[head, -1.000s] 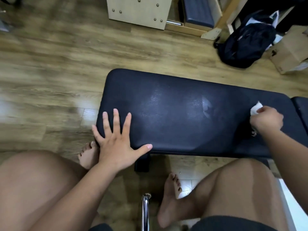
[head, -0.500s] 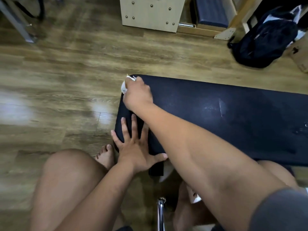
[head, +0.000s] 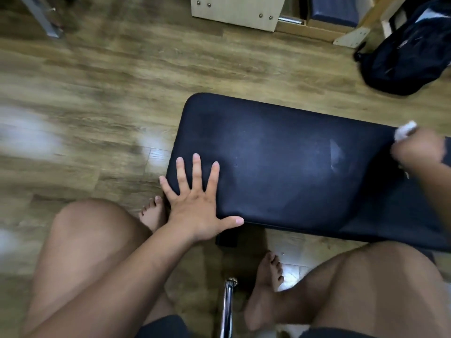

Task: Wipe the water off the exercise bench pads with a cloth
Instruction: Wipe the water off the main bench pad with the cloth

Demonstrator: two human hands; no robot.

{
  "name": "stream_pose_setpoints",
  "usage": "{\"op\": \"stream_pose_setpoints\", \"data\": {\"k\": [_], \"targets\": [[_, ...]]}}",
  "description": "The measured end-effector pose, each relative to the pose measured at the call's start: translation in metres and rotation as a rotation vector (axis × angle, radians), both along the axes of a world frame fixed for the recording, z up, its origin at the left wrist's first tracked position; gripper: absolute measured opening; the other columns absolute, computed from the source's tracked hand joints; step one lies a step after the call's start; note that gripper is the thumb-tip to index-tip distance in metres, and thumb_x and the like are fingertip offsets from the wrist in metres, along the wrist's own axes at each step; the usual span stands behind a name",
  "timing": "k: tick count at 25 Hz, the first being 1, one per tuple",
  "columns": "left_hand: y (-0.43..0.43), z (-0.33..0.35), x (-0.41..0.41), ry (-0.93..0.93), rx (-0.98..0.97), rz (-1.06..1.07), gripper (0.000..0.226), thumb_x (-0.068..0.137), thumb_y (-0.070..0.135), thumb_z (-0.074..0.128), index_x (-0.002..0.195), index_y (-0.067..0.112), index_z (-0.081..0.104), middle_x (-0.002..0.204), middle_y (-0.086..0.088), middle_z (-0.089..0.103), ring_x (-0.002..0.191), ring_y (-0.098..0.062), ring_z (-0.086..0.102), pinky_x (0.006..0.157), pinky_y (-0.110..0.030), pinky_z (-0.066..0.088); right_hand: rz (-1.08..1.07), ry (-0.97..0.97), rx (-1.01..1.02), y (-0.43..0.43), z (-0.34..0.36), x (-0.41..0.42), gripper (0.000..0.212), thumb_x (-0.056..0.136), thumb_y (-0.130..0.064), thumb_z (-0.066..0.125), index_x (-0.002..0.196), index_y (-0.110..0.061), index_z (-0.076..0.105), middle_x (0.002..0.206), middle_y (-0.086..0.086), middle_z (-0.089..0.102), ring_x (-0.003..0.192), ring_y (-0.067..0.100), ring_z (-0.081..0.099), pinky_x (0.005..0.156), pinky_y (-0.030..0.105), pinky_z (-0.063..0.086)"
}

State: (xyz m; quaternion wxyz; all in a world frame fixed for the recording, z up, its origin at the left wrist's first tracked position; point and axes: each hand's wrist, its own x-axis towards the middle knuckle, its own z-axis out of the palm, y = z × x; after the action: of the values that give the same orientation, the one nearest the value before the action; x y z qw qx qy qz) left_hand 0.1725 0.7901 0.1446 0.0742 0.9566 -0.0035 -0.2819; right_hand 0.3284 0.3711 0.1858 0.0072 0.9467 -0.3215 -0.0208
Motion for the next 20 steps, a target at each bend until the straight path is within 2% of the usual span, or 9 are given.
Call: {"op": "stream_pose_setpoints", "data": {"k": [2,4,6,8,10,12,15,18,20], "targets": [[-0.001,-0.001,0.002,-0.005,0.008,0.005,0.130,0.061,0.098,0.037,0.144,0.031,-0.037,0.141,-0.011,-0.057,0.129,-0.042,-0.051,0.107,-0.074,-0.014,0.218,-0.022,0.044,0.078,-0.011,0.028,0.011,0.080,-0.009,0.051,0.087,-0.004,0.057,0.100,0.026,0.065,0.097,0.044,0.062,0.077,0.041,0.050],[-0.002,0.001,0.000,0.001,0.005,0.006,0.130,0.061,0.098,0.037,0.144,0.031,-0.036,0.142,-0.012,-0.056,0.130,-0.043,-0.050,0.107,-0.074,-0.013,0.447,-0.063,0.127,0.184,-0.024,0.047,0.024,0.085,-0.002,0.045,0.102,-0.003,0.063,0.106,0.021,0.065,0.099,0.039,0.063,0.077,0.038,0.049],[-0.001,0.002,-0.001,-0.010,0.005,0.005,0.129,0.061,0.097,0.037,0.145,0.031,-0.035,0.144,-0.012,-0.054,0.131,-0.043,-0.049,0.107,-0.074,-0.012,0.651,-0.095,0.211,0.289,-0.028,0.049,0.034,0.088,-0.003,0.041,0.114,-0.010,0.061,0.114,0.016,0.063,0.104,0.034,0.060,0.082,0.035,0.048],[-0.001,0.004,0.001,0.015,0.027,-0.003,0.129,0.062,0.096,0.038,0.145,0.030,-0.035,0.144,-0.012,-0.053,0.131,-0.043,-0.048,0.107,-0.074,-0.012,0.856,-0.083,0.217,0.369,-0.026,0.033,0.034,0.089,-0.004,0.041,0.117,-0.015,0.058,0.118,0.013,0.057,0.109,0.030,0.055,0.083,0.034,0.045],[-0.002,0.005,0.004,0.063,0.051,-0.014,0.127,0.065,0.093,0.038,0.145,0.028,-0.035,0.145,-0.013,-0.053,0.129,-0.044,-0.050,0.106,-0.074,-0.014,1.050,-0.044,0.225,0.407,-0.023,0.013,0.032,0.090,-0.006,0.043,0.115,-0.016,0.059,0.116,0.011,0.055,0.110,0.029,0.050,0.078,0.033,0.041],[-0.001,0.006,0.006,0.116,0.040,-0.006,0.126,0.066,0.093,0.039,0.146,0.028,-0.033,0.146,-0.013,-0.051,0.127,-0.044,-0.052,0.105,-0.074,-0.018,1.173,-0.023,0.313,0.397,-0.024,-0.009,0.027,0.092,-0.011,0.046,0.114,-0.017,0.062,0.116,0.009,0.056,0.110,0.028,0.050,0.074,0.033,0.040],[-0.001,0.006,0.008,0.098,0.006,0.007,0.130,0.063,0.094,0.043,0.146,0.031,-0.034,0.142,-0.010,-0.056,0.127,-0.041,-0.053,0.105,-0.073,-0.020,1.011,-0.202,0.519,0.314,-0.033,-0.065,0.023,0.088,-0.015,0.057,0.108,-0.014,0.067,0.115,0.009,0.060,0.107,0.030,0.055,0.083,0.034,0.046],[-0.001,0.011,0.006,0.067,-0.014,0.026,0.130,0.062,0.095,0.044,0.144,0.034,-0.037,0.143,-0.007,-0.056,0.130,-0.040,-0.050,0.107,-0.072,-0.017,0.799,-0.310,0.436,0.202,-0.032,-0.122,0.018,0.085,-0.012,0.062,0.102,-0.012,0.069,0.100,0.010,0.060,0.092,0.033,0.060,0.076,0.036,0.050],[-0.003,0.014,0.001,0.041,-0.013,0.022,0.129,0.062,0.095,0.043,0.146,0.034,-0.034,0.147,-0.007,-0.051,0.134,-0.040,-0.046,0.109,-0.071,-0.014,0.610,-0.276,0.333,0.133,-0.023,-0.148,0.019,0.088,-0.014,0.059,0.105,-0.012,0.067,0.103,0.011,0.059,0.094,0.035,0.059,0.078,0.037,0.048]]}}
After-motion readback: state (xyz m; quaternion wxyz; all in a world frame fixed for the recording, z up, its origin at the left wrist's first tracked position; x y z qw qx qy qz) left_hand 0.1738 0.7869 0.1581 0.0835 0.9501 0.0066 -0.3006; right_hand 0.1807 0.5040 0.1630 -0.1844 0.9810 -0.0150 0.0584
